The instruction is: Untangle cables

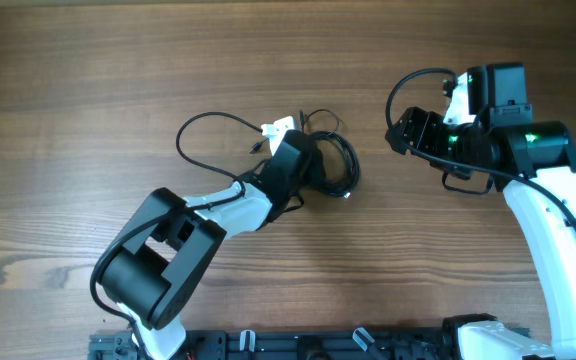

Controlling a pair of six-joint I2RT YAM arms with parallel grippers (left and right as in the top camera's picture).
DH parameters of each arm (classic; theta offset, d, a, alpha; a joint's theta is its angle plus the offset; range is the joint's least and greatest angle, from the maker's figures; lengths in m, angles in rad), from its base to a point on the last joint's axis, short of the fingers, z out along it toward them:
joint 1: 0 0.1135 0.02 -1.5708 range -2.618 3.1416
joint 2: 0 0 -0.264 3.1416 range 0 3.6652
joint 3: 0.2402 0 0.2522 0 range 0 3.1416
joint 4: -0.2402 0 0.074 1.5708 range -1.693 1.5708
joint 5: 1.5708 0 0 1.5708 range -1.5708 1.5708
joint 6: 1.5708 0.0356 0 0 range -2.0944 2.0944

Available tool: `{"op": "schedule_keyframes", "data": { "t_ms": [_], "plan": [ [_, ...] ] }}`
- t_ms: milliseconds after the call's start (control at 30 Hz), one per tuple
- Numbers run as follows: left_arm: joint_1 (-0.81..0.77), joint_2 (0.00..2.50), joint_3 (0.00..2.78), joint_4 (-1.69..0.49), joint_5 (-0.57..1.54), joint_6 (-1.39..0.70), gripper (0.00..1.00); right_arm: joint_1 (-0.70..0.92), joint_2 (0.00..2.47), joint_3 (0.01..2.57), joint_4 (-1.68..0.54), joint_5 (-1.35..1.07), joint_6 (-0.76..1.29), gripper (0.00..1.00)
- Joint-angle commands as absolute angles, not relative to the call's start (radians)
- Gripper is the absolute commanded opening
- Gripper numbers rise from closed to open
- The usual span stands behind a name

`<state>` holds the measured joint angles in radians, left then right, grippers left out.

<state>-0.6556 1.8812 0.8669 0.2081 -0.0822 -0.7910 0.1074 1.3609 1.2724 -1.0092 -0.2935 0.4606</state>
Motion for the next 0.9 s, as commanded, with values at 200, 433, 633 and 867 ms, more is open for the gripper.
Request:
{"op": "schedule_keyframes", "data": {
  "t_ms": [200, 433, 633, 867],
  "plan": [
    [-0.67, 1.938, 0.857, 0.145, -0.098, -0.79, 0.36, 0.103, 1.369, 1.287, -1.008, -0.277, 0.477, 0.92],
    [-0.622, 1.726, 0.857, 0.067, -0.107, -0.777, 0.04, 0.103, 1.369, 1.287, -0.995, -0.267, 0.47, 0.92],
    [-0.5, 1.278, 0.857, -0.092, 0.352, -0.516, 0.04, 0.15, 1.369, 1.287, -0.898, -0.657, 0.259, 0.91],
    [-0.379, 1.133, 0.857, -0.24, 0.371, -0.44, 0.04, 0.335, 1.369, 1.287, -0.786, -0.614, 0.454, 0.79]
  ]
}}
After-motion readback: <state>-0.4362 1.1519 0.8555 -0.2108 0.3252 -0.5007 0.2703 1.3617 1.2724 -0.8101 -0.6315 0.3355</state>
